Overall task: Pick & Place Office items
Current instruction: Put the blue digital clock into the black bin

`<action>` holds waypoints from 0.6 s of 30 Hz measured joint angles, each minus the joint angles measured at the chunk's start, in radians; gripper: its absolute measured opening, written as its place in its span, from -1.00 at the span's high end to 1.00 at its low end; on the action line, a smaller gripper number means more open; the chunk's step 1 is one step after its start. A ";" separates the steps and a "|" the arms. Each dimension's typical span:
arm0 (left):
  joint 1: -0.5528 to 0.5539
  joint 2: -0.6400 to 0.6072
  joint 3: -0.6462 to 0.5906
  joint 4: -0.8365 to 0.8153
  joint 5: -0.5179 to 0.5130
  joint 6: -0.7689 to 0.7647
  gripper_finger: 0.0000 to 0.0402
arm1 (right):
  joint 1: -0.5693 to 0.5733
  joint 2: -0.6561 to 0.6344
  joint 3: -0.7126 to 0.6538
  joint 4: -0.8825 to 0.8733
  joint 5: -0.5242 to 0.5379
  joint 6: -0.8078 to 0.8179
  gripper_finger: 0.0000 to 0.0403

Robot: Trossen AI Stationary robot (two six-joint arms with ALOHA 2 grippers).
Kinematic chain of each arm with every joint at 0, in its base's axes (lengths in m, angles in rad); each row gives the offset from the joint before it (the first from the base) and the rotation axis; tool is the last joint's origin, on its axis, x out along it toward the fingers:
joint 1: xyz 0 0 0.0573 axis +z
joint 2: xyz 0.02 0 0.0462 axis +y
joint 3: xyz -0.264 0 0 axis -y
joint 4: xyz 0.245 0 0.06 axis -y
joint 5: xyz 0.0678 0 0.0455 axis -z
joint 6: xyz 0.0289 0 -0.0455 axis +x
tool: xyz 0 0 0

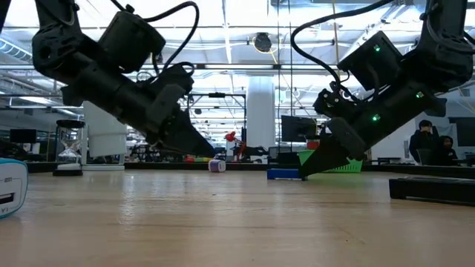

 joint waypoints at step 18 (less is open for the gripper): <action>0.056 0.000 0.017 0.015 0.001 -0.006 0.10 | -0.027 0.033 0.069 -0.091 -0.061 -0.021 -0.20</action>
